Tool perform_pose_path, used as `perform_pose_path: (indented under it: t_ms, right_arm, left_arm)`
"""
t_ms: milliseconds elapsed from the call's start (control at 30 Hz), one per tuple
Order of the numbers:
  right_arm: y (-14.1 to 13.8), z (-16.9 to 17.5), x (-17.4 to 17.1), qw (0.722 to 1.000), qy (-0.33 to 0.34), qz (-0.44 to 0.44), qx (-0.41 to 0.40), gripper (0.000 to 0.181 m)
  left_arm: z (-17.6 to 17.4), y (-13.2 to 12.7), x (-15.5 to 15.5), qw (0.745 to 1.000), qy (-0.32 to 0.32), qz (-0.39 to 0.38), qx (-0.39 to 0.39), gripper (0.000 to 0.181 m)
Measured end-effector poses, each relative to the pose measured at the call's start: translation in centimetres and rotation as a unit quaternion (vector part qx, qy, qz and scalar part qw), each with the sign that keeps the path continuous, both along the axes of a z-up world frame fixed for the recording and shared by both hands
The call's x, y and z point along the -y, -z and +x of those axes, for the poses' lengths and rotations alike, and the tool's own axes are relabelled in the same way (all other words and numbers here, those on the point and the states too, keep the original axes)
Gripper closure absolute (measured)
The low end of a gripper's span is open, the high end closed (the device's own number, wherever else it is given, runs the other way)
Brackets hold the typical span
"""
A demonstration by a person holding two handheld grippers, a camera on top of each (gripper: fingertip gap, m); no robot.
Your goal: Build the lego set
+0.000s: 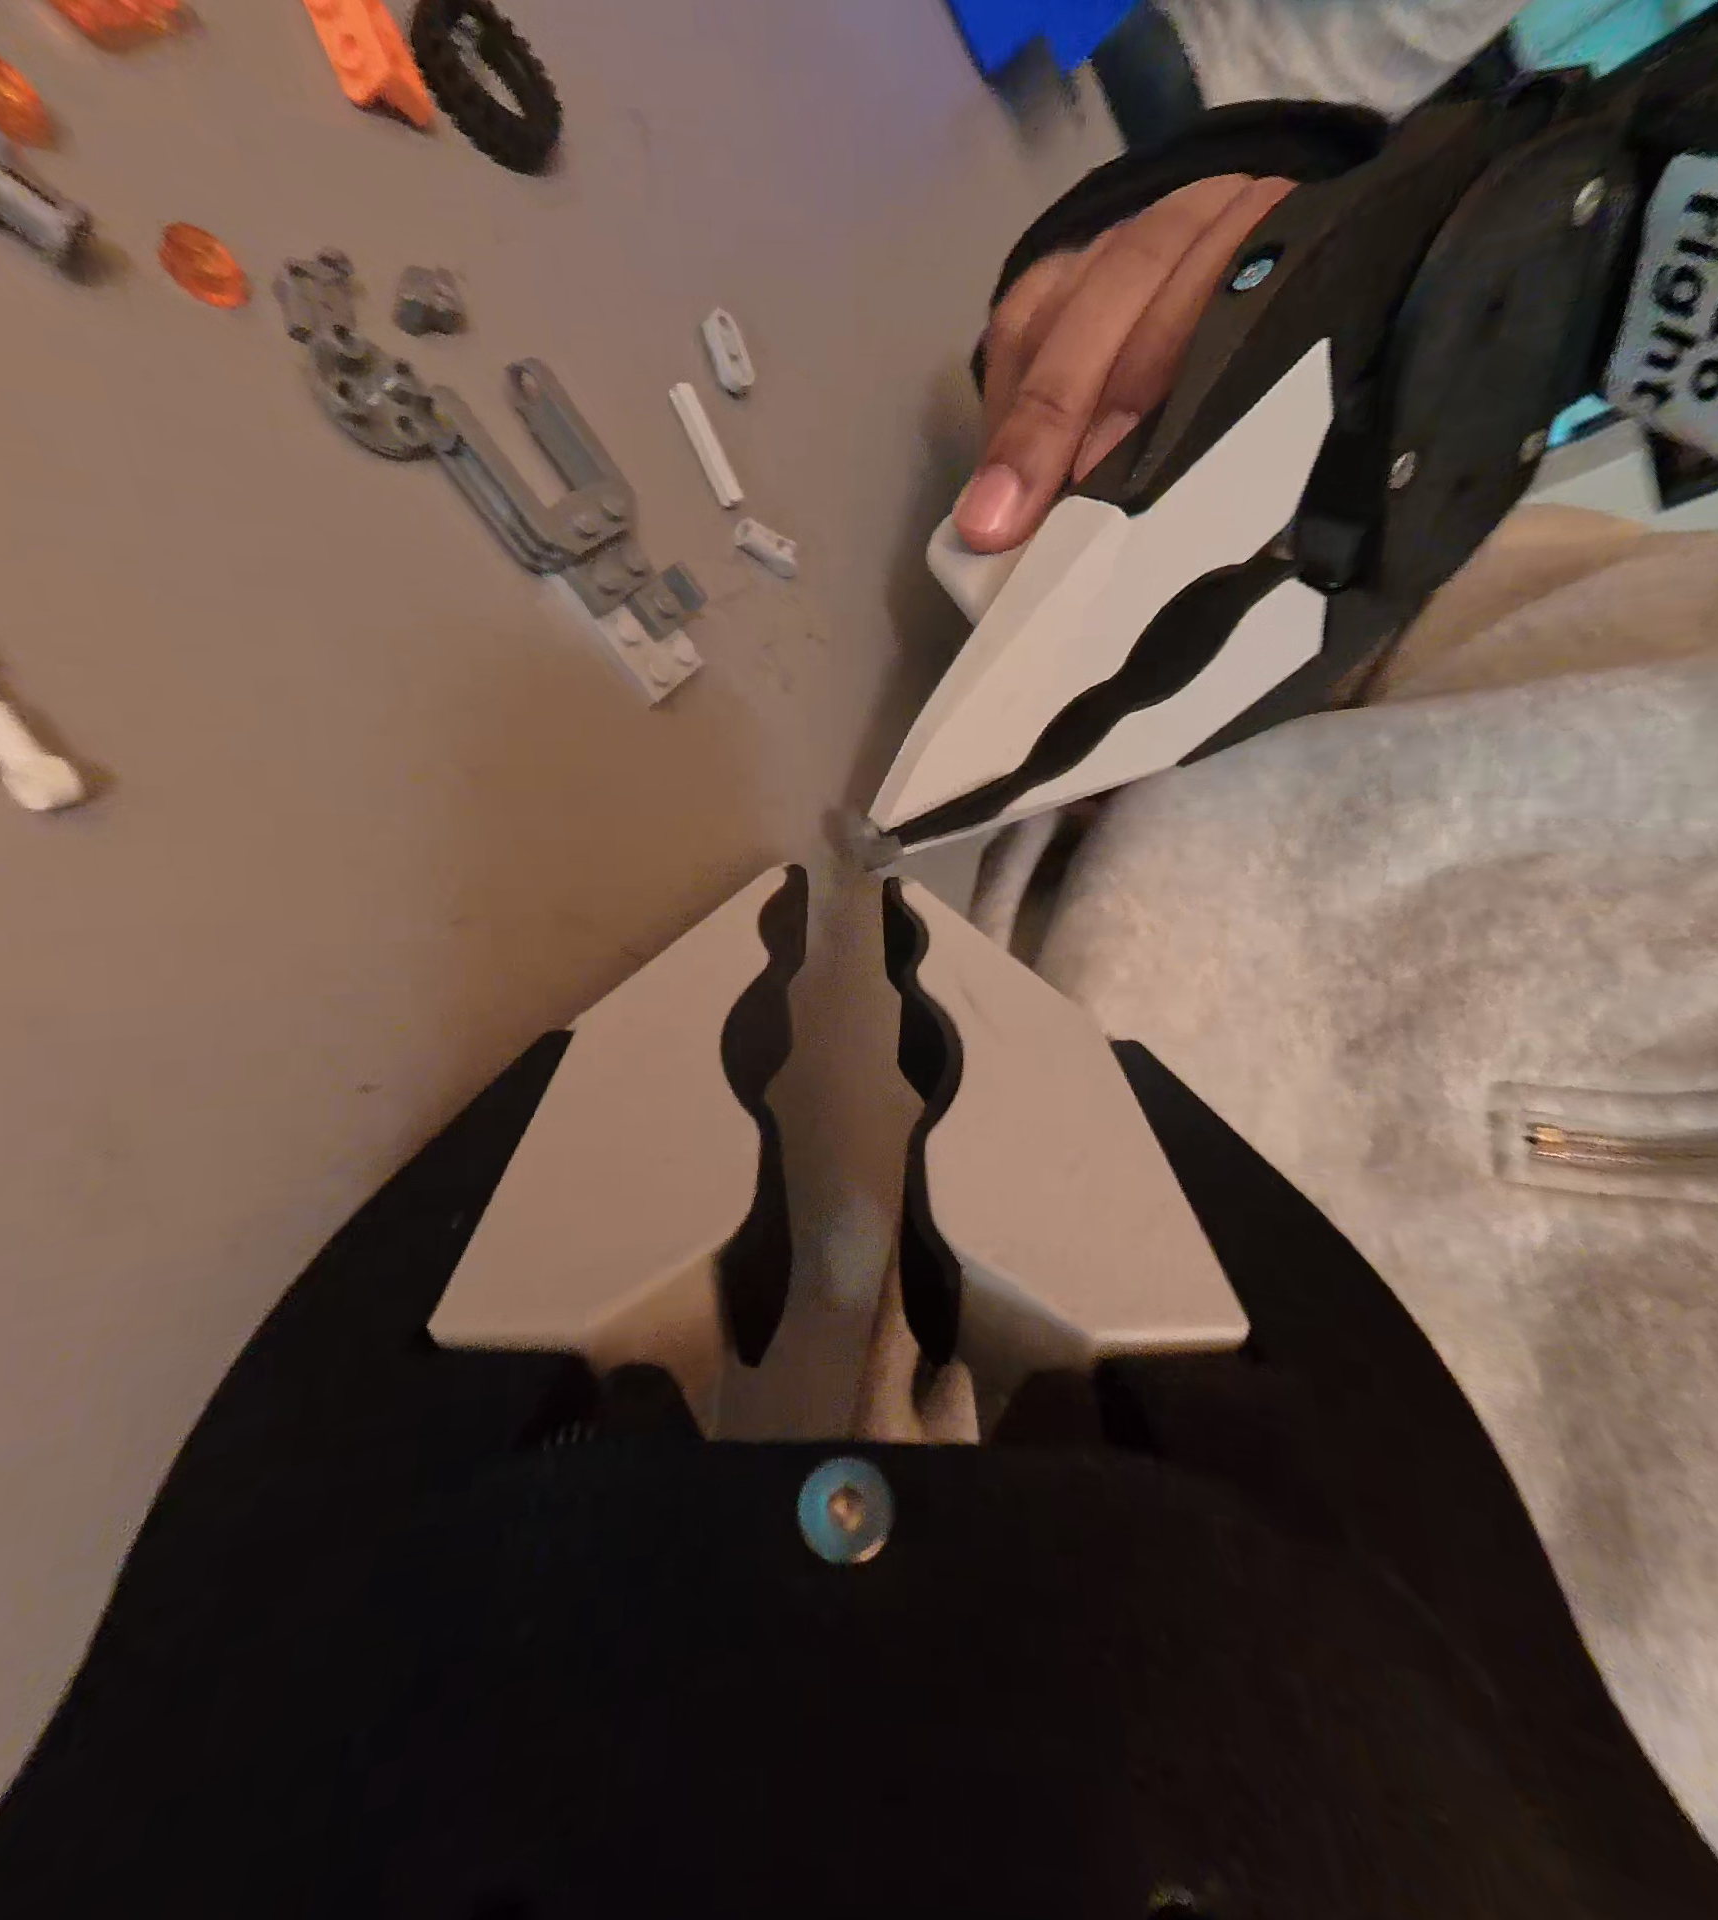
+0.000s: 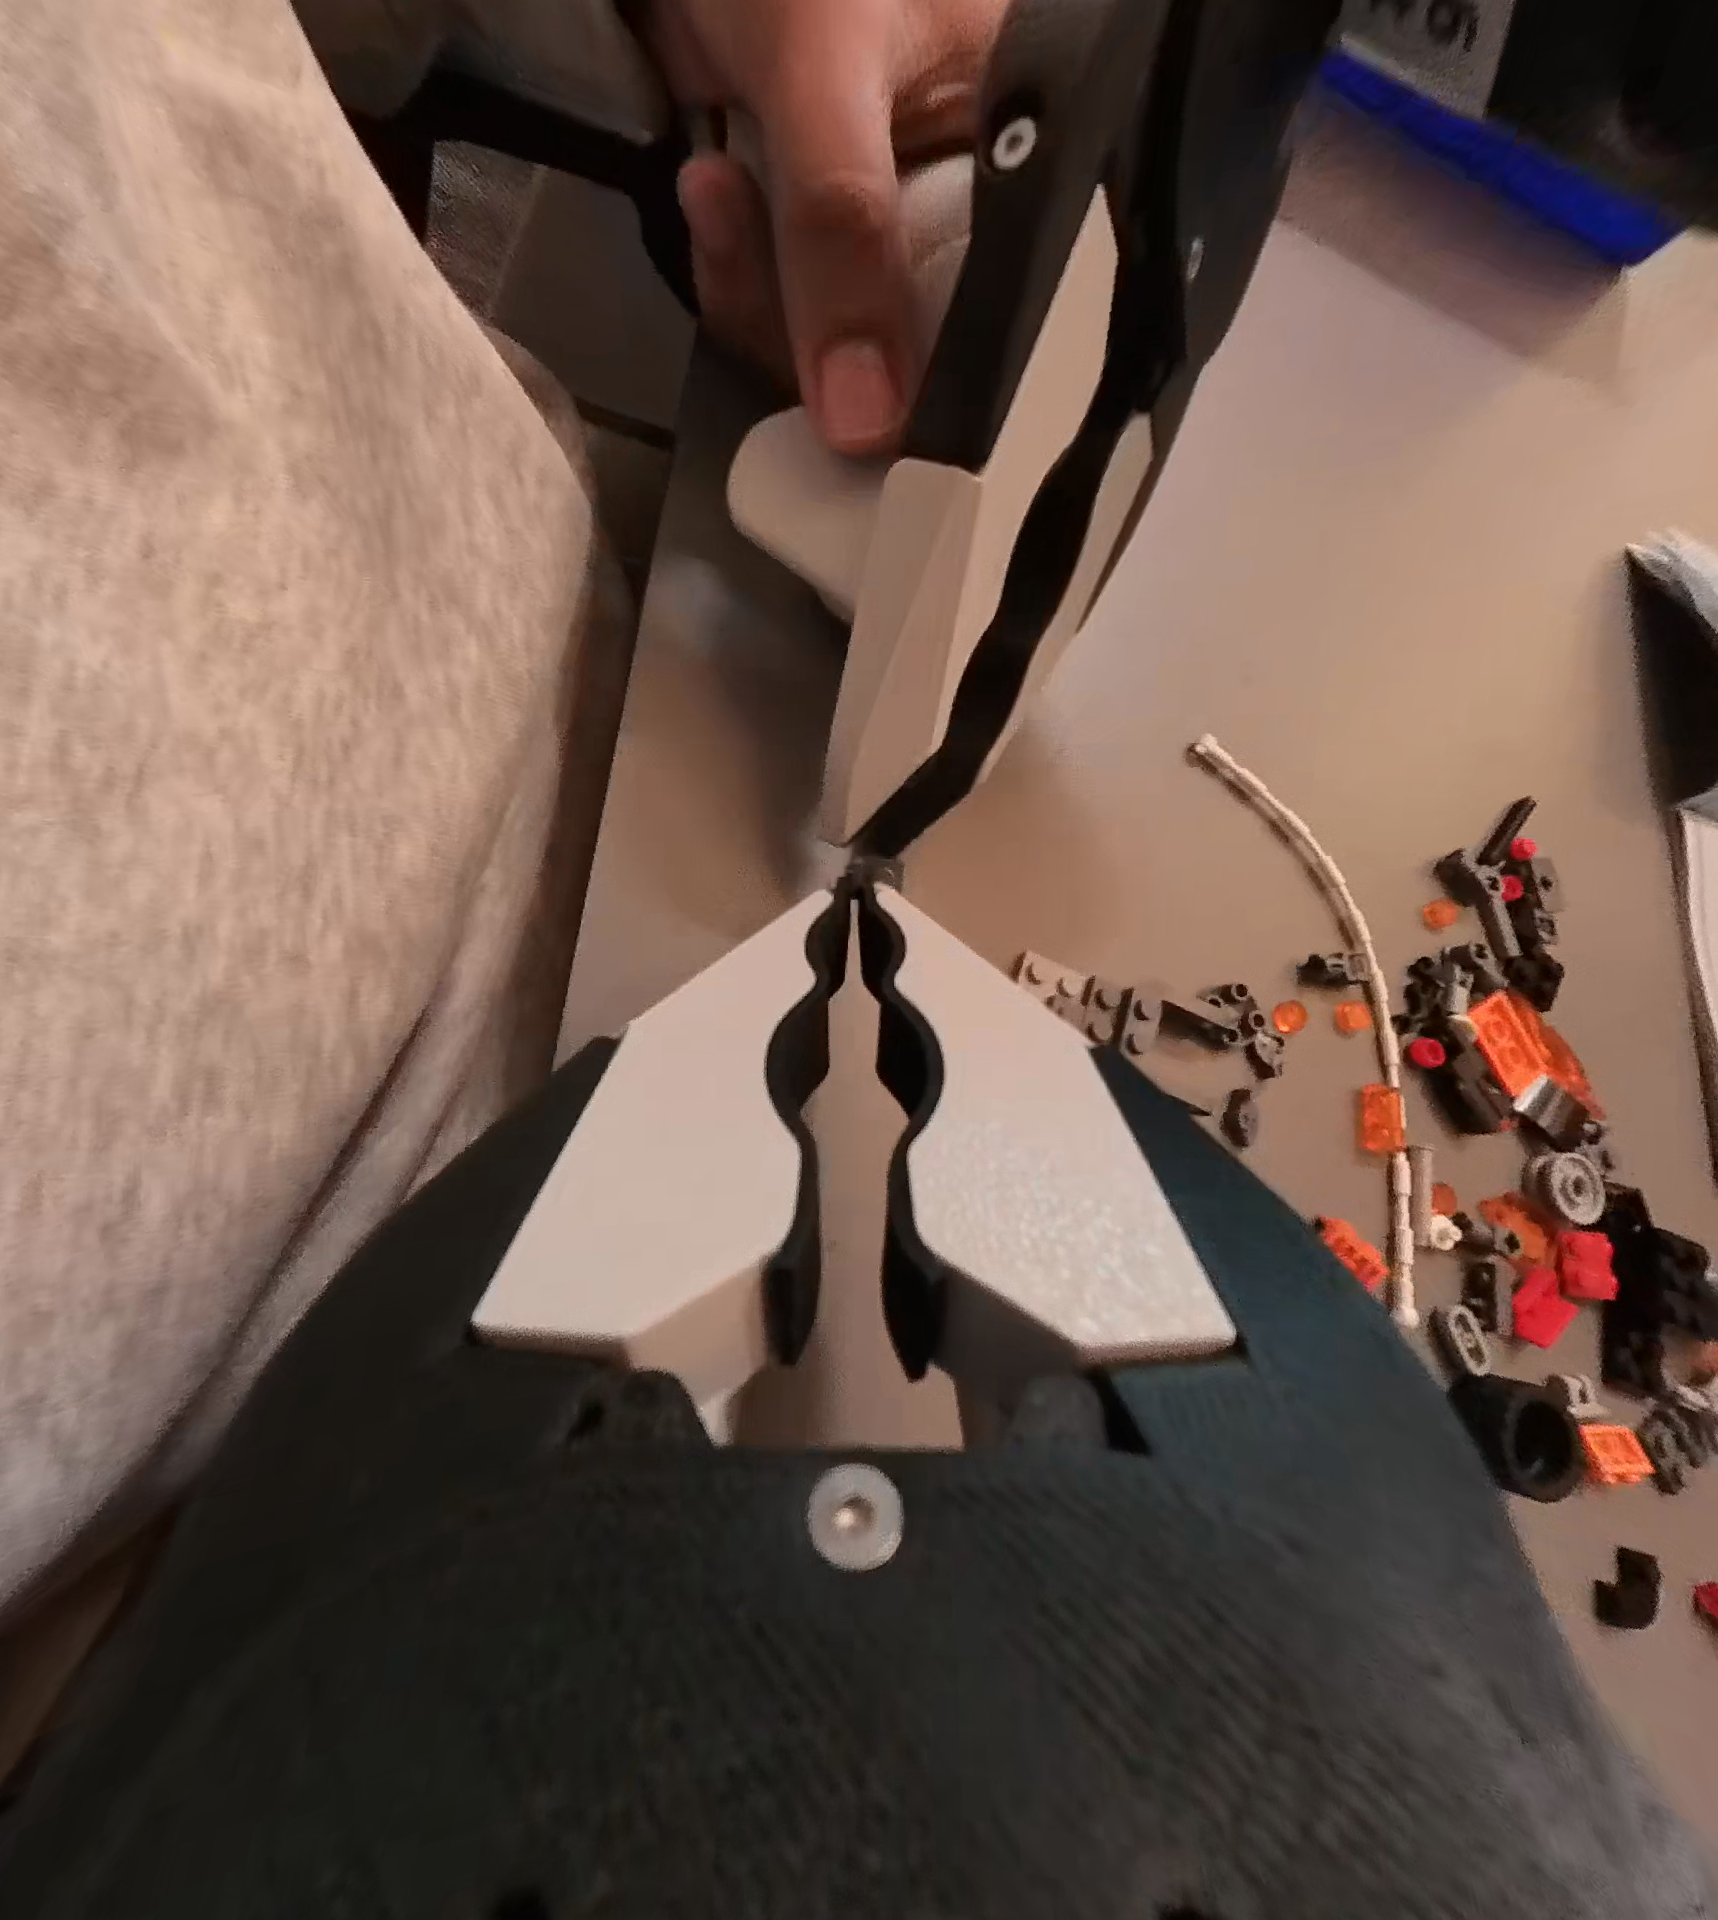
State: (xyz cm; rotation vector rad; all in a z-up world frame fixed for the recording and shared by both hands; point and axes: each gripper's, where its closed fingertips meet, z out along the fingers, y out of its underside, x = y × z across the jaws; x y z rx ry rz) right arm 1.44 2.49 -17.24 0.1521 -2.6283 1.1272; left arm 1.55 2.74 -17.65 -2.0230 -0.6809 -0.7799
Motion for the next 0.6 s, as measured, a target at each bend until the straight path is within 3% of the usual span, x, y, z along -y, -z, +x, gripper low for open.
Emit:
perform_pose_path:
  t_ms: [33, 267, 367, 600]
  right_arm:
    - [0.2, -0.1, 0.0, 1.000, 0.004, 0.001, 0.002, 0.181]
    - [1.5, -1.1, -0.1, 0.994, 0.073, 0.025, 0.075, 0.181]
    - [1.5, -0.7, 0.3, 0.990, 0.080, 0.016, 0.119, 0.170]
    - [0.9, -0.8, -0.6, 0.985, 0.105, -0.006, 0.139, 0.168]
  left_arm:
    - [-0.2, 0.2, 0.2, 1.000, -0.005, -0.012, -0.014, 0.168]
    - [-0.7, -0.4, 0.4, 0.997, -0.024, -0.018, -0.078, 0.167]
    - [-0.8, -0.2, 0.6, 0.994, -0.031, -0.033, -0.100, 0.166]
    - [-0.6, 0.4, 0.6, 0.984, -0.046, -0.068, -0.156, 0.165]
